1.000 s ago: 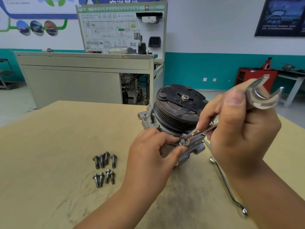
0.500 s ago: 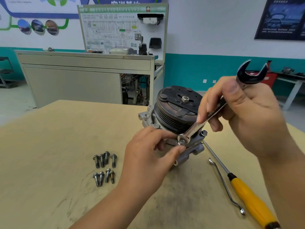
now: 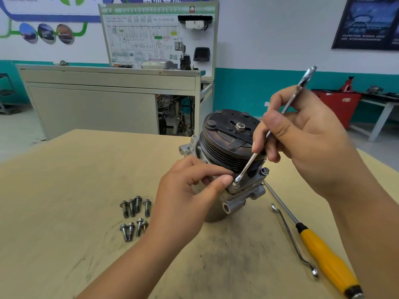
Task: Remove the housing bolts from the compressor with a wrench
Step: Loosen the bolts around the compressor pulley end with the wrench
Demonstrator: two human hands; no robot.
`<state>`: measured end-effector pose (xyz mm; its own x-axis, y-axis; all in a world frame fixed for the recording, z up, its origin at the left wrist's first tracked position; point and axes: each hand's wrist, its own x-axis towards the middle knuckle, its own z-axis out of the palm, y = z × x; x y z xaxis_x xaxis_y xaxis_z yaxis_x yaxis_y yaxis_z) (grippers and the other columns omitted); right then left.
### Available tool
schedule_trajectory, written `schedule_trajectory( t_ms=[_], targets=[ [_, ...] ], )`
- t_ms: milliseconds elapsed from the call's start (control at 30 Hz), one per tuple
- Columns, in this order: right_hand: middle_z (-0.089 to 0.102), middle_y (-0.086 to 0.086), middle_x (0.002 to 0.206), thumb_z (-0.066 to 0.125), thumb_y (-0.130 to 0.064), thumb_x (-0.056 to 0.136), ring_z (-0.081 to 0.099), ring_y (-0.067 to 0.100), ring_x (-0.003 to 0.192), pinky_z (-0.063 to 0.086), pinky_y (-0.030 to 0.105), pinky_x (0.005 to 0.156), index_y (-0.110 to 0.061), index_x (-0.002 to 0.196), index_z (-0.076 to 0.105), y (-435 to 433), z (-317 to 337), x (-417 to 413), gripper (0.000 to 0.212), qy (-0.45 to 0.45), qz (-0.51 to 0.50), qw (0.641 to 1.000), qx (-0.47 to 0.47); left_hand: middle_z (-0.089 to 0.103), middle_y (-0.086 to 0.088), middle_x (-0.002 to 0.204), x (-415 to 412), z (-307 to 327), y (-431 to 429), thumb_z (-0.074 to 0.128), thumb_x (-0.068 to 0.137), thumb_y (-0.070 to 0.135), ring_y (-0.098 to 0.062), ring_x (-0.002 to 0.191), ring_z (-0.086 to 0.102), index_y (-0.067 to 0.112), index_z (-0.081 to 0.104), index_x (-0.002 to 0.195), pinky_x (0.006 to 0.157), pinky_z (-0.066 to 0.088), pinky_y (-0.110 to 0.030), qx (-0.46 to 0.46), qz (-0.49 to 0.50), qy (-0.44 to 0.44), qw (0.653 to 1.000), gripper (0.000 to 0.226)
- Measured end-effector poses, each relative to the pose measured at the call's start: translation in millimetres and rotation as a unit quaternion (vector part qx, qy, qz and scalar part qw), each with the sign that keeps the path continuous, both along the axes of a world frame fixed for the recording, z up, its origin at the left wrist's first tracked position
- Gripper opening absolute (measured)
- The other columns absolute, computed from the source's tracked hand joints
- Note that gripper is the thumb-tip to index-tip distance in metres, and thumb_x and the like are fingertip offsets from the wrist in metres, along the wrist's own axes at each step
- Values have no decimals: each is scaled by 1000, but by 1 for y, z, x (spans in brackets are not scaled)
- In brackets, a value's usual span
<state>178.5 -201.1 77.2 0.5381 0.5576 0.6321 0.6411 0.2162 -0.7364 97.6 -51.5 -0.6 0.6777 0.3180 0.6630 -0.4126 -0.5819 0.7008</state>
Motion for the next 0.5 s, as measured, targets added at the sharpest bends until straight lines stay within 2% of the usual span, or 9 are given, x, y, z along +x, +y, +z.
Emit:
schedule_trajectory(
  t_ms=[67, 167, 267, 367, 433, 500],
  targets=[
    [65, 1, 64, 46, -23, 90, 48, 11, 44, 42, 18, 47, -22, 90, 43, 1, -1, -3, 3, -22, -23, 999, -6, 58, 16, 81, 0, -1, 1, 74, 77, 31, 5, 82, 52, 45, 68, 87, 72, 33, -4, 12, 30, -26, 999, 18],
    [61, -6, 72, 42, -23, 91, 52, 9, 47, 44, 18, 50, -28, 96, 50, 0, -1, -5, 11, -48, -63, 997, -23, 51, 17, 111, 0, -1, 7, 66, 80, 33, 5, 110, 47, 50, 55, 110, 88, 35, -6, 40, 62, -45, 996, 36],
    [56, -7, 76, 46, -26, 91, 58, 11, 52, 48, 19, 53, -32, 101, 56, -3, 2, -5, 15, -56, -73, 995, -41, 31, 20, 143, 2, -6, 12, 66, 79, 48, 8, 134, 26, 61, 26, 134, 104, 30, -9, 41, 15, 38, 998, 69],
    [63, -2, 76, 51, -36, 90, 61, 14, 55, 51, 22, 55, -39, 109, 54, -5, 4, -6, 20, -55, -65, 995, -44, 11, 22, 154, 8, -13, 18, 72, 74, 52, 8, 140, 10, 73, -1, 128, 115, 20, -22, 56, -31, 130, 989, 93],
    [66, -4, 80, 49, -35, 80, 63, 16, 55, 52, 23, 55, -41, 113, 48, -6, 5, -7, 33, -52, -62, 996, -44, 7, 22, 154, 12, -18, 22, 74, 71, 48, 18, 136, 7, 71, -6, 128, 111, 15, -9, 71, -35, 145, 986, 102],
    [68, -3, 80, 49, -32, 78, 62, 14, 53, 51, 21, 54, -42, 114, 43, -6, 6, -7, 38, -51, -60, 996, -35, 8, 21, 153, 16, -21, 26, 72, 66, 52, 29, 127, 4, 62, -3, 137, 98, 10, 7, 67, -30, 145, 987, 104]
  ],
)
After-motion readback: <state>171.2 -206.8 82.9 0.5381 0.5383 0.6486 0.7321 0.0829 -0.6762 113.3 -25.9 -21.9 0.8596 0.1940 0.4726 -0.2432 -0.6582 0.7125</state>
